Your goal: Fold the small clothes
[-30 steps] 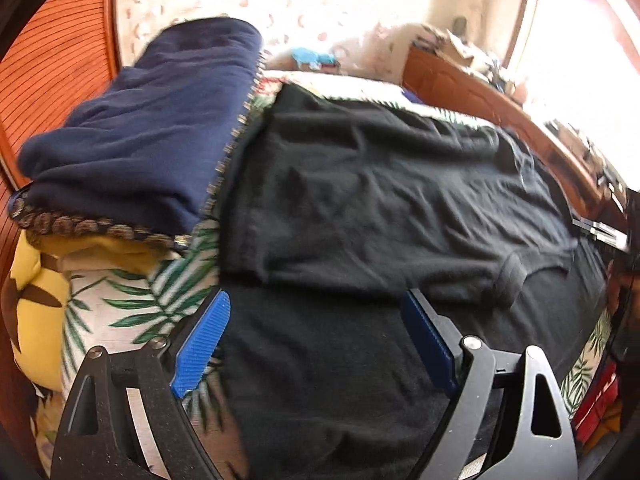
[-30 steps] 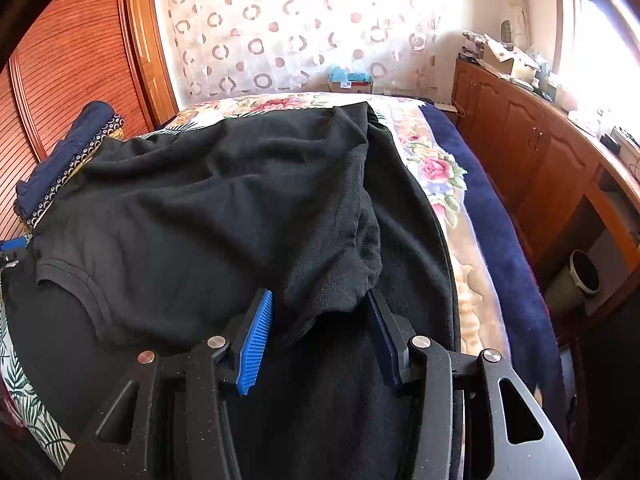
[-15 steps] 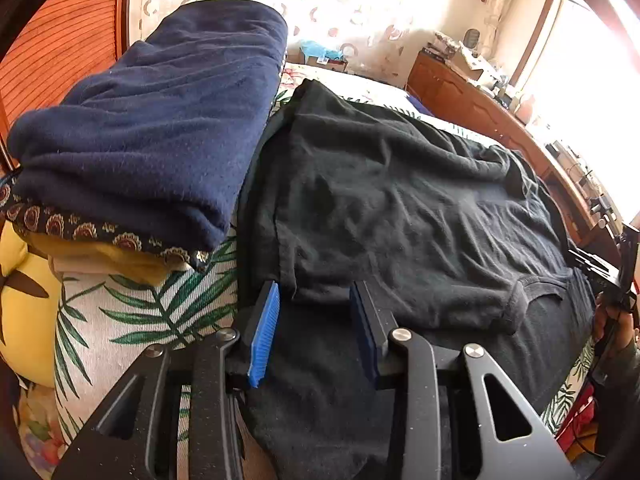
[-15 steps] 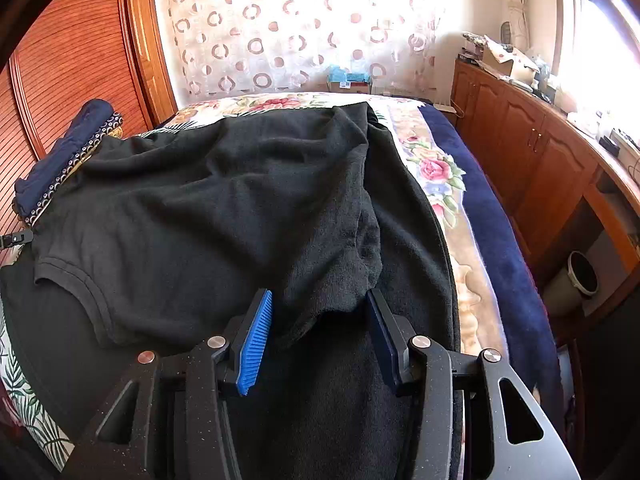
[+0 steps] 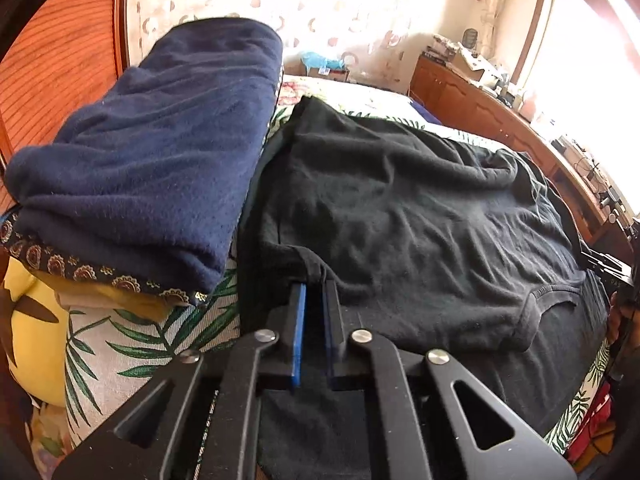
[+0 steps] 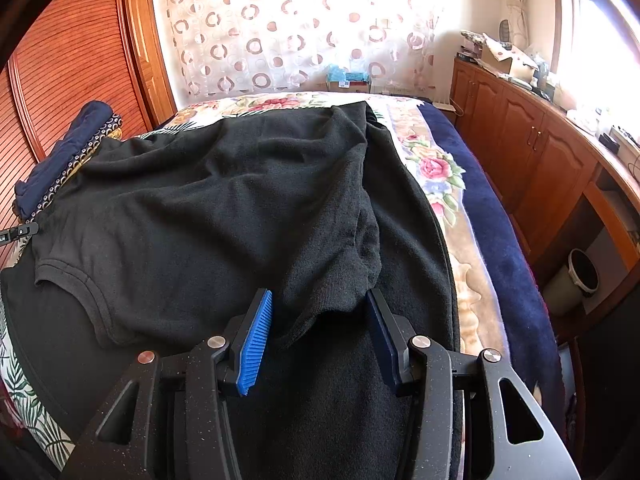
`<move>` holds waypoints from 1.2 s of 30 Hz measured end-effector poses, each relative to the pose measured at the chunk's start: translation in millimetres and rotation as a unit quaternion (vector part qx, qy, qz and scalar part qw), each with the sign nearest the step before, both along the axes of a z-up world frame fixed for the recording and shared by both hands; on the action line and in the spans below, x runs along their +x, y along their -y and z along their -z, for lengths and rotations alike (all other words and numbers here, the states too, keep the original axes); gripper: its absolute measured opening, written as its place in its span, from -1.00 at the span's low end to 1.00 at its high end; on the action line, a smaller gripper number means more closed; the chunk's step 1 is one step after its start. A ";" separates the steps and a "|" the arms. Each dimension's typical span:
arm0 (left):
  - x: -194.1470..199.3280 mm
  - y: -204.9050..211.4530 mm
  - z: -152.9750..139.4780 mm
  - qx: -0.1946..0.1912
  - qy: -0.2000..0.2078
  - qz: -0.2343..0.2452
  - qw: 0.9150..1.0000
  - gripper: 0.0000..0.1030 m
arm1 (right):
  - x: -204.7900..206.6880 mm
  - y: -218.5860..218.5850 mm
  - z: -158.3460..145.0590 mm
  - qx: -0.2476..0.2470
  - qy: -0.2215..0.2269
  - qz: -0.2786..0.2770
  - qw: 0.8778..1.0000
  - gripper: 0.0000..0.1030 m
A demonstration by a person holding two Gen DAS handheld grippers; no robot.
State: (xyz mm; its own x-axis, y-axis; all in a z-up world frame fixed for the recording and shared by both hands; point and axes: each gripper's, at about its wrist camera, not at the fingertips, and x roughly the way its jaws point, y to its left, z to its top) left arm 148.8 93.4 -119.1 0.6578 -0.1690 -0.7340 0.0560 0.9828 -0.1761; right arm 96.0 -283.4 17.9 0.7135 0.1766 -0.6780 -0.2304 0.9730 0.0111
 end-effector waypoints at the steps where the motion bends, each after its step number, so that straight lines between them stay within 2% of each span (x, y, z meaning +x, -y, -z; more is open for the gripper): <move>1: -1.7 0.2 -2.0 0.001 0.008 0.001 1.000 -0.89 | 0.9 -1.5 -0.1 -0.007 -0.001 -0.002 1.000 -0.04; 4: -8.9 1.3 -11.2 -0.002 0.031 -0.001 1.000 -0.93 | 3.2 -3.9 -0.6 -0.016 -0.002 -0.002 1.000 -0.05; 6: -13.8 2.2 -18.5 -0.007 0.044 -0.001 0.999 -0.94 | 4.4 -5.0 -1.5 -0.020 -0.003 -0.003 1.000 -0.22; 8: -19.7 4.7 -25.3 -0.004 0.053 0.002 0.999 -0.94 | 5.6 -4.7 -3.3 -0.023 -0.002 -0.005 1.000 -0.65; 11: -28.2 8.3 -35.1 -0.003 0.068 0.006 0.998 -0.95 | 5.6 -5.3 -5.6 -0.021 0.005 -0.008 1.000 -0.79; 17: -42.8 6.9 -51.0 -0.013 0.095 0.008 0.995 -0.96 | -14.7 -3.0 -26.1 -0.005 0.050 -0.018 0.999 -0.82; 20: -41.1 7.5 -48.6 -0.012 0.085 0.009 0.996 -0.96 | -23.1 -3.0 -32.1 -0.005 0.059 -0.022 0.998 -0.82; 22: -33.4 4.5 -40.7 -0.020 0.057 0.003 0.998 -0.95 | -24.5 -4.1 -30.4 -0.008 0.055 -0.027 0.998 -0.82; 23: -30.3 4.9 -36.5 -0.018 0.042 0.002 0.999 -0.90 | -24.2 -5.6 -28.7 -0.012 0.054 -0.029 0.998 -0.82; 24: -27.2 5.4 -32.4 -0.014 0.030 0.001 0.999 -0.64 | -23.4 -6.3 -26.7 -0.014 0.052 -0.030 0.998 -0.82; 25: -23.8 5.1 -26.1 -0.010 0.018 -0.002 1.000 -0.47 | -22.5 -7.2 -24.5 -0.015 0.050 -0.031 0.998 -0.82; 26: -22.8 5.0 -22.7 -0.010 0.012 -0.003 1.000 -0.18 | -21.4 -6.8 -23.5 -0.014 0.049 -0.031 0.998 -0.82; 29: -17.1 5.2 -9.6 -0.017 -0.013 -0.006 1.000 -0.15 | -19.1 -6.7 -21.8 -0.014 0.047 -0.032 0.998 -0.82; 31: -11.4 6.9 -3.1 -0.007 -0.024 -0.014 1.000 -0.15 | -16.8 -8.2 -20.9 -0.016 0.045 -0.031 0.998 -0.82; 34: 0.1 3.8 1.8 -0.019 -0.030 -0.025 0.999 -0.15 | -11.7 -8.3 -20.5 -0.017 0.043 -0.031 0.998 -0.82; 36: 5.3 2.1 2.1 -0.009 -0.024 -0.033 0.999 -0.17 | -10.3 -8.4 -20.3 -0.018 0.043 -0.032 0.998 -0.82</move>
State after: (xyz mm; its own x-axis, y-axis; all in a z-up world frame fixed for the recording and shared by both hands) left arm 154.1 91.4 -121.2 0.6322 -0.1394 -0.7622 -0.0186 0.9807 -0.1948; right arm 85.6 -275.0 38.2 0.7570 0.1995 -0.6222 -0.2899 0.9559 -0.0463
